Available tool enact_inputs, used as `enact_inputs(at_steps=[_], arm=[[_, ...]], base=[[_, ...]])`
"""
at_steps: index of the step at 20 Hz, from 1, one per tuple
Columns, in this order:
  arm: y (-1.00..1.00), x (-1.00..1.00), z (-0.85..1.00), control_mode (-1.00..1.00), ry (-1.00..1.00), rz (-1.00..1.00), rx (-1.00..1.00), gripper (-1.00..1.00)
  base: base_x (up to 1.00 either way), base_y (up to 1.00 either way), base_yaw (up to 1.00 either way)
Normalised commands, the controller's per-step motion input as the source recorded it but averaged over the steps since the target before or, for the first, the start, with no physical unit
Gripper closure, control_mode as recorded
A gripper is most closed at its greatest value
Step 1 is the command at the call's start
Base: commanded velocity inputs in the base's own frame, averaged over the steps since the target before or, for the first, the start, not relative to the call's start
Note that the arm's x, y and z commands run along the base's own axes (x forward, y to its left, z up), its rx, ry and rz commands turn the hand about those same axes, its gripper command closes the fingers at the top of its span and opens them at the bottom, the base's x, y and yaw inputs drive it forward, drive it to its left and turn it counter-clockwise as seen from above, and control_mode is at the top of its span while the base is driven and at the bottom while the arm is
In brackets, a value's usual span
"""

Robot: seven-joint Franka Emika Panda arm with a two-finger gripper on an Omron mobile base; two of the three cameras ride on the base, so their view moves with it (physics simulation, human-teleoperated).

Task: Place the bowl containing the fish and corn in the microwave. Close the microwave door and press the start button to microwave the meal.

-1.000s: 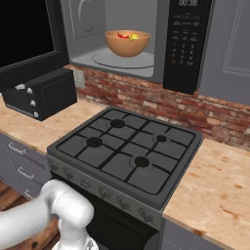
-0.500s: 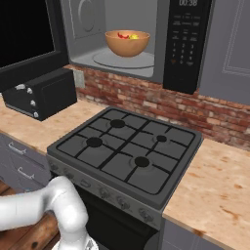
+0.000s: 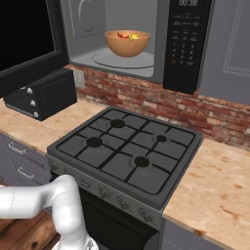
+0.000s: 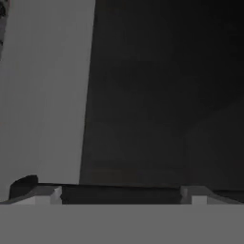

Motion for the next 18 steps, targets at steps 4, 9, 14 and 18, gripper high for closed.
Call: enact_inputs(at_steps=[4,9,14,18], arm=[[-1.0,-0.52,0.06,-1.0,-0.16,-0.26,0.17,-1.0],[-1.0,-0.48,-0.01,-1.0,-0.19,-0.15,0.2,-1.0],[-1.0,-0.11,-0.02,-1.0,-0.07,-0.01,0.18,-1.0],[-1.0,0.25,0.0,-1.0,0.0,0.0,0.17,-1.0]], base=[[0.0,0.0,0.0],[0.0,0.0,0.0],[0.0,0.0,0.0],[0.0,0.0,0.0]])
